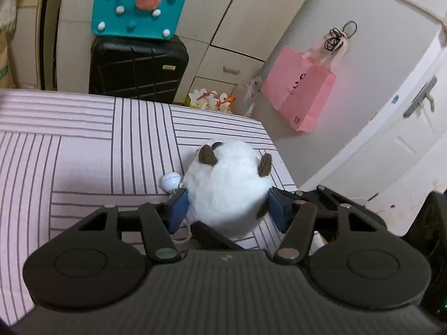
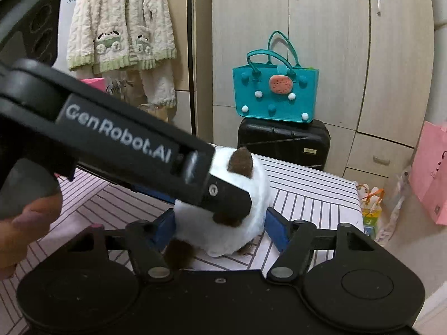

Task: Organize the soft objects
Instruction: 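Grip the white plush cat between the left and right grippers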

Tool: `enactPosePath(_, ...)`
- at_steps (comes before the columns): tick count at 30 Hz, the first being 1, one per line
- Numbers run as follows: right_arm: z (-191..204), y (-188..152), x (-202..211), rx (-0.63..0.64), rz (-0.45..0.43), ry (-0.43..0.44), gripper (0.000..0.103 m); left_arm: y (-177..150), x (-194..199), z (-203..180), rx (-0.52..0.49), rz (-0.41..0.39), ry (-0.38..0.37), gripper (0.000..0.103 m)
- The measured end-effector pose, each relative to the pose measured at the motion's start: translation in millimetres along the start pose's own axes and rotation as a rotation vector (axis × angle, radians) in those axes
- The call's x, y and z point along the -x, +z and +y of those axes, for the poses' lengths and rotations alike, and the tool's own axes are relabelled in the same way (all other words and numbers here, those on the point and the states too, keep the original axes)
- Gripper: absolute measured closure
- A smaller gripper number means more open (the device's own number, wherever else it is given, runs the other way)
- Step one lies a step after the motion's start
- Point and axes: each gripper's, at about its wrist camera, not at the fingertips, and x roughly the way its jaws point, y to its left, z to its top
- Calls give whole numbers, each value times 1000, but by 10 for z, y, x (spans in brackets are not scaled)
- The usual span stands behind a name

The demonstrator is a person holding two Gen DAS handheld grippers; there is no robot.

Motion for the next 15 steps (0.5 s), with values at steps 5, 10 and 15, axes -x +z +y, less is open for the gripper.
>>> enactPosePath(5, 129, -6, 5, 62, 5, -48, 34, -17, -1, 84, 33, 5, -31, 47)
enactPosePath(10, 137, 24, 103, 3, 15, -17, 36, -72, 43, 84, 38, 15, -32, 47)
enactPosePath(15, 219, 19, 298, -49, 6, -5, 36, -182, 243, 12, 16, 0, -48, 47)
